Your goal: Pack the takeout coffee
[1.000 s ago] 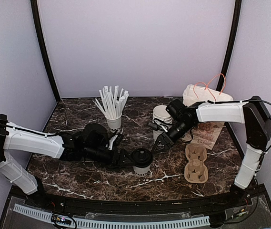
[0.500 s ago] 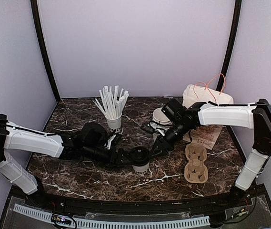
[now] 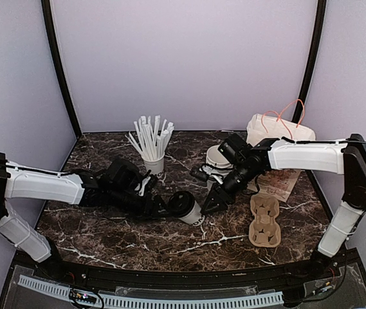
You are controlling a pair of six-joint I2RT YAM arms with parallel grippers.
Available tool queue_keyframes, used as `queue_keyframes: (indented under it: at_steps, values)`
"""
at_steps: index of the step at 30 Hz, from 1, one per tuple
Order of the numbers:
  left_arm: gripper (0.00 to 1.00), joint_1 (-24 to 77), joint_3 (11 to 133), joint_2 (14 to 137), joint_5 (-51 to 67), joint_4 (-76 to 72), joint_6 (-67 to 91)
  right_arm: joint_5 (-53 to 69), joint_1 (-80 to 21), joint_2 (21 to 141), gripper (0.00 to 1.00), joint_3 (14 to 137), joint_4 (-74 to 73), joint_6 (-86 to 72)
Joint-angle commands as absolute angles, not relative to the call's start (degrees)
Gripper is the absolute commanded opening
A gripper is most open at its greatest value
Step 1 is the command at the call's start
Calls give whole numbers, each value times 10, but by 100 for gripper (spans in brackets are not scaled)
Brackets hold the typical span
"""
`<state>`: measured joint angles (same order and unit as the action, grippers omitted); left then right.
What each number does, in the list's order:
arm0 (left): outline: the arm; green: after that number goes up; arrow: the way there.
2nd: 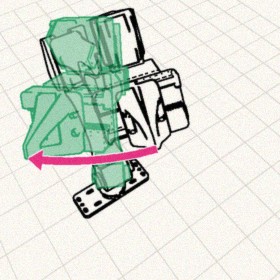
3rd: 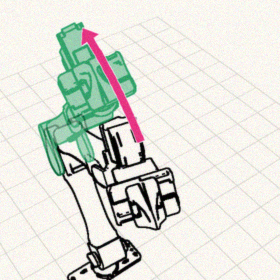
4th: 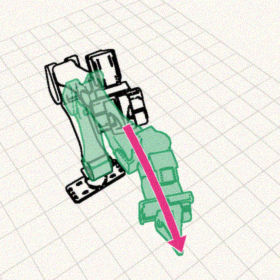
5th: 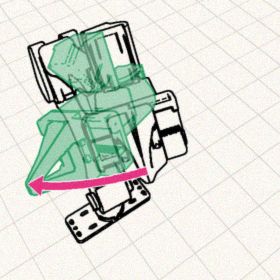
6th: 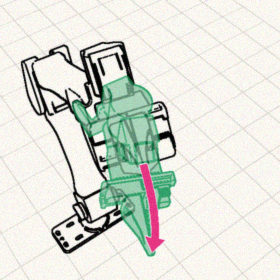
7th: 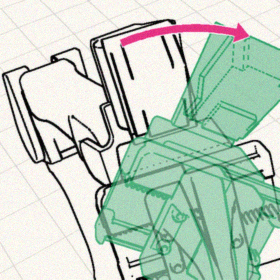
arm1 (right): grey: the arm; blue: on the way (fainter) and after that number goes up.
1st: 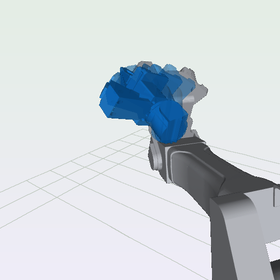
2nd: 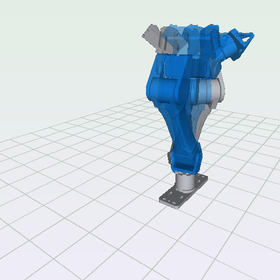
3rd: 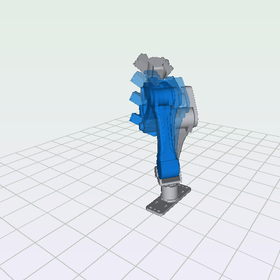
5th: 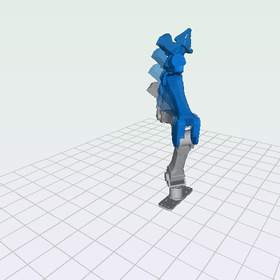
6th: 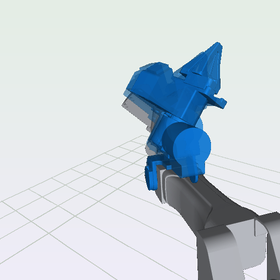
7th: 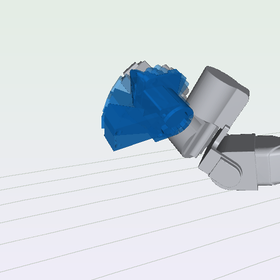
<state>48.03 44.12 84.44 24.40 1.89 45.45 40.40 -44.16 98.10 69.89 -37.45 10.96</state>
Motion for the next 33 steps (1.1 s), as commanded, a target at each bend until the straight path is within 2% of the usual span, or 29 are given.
queue_keyframes:
  at_steps: [1, 10, 16, 21, 27, 33]
  values:
    - [74, 478, 469, 844, 242, 29, 427, 395, -444, 960, 49, 690, -374, 121]
    - [75, 478, 484, 852, 240, 18, 417, 400, -446, 966, 49, 694, -377, 128]
    - [79, 478, 508, 862, 224, 65, 420, 382, -453, 966, 50, 704, -388, 140]
    - [82, 478, 511, 829, 184, 106, 408, 263, -492, 968, 53, 765, -409, 158]
    - [83, 478, 492, 711, 101, 121, 390, 124, -548, 997, 58, 868, -440, 173]
    - [88, 478, 469, 621, 3, 142, 391, -37, -580, 1072, 66, 948, -444, 165]
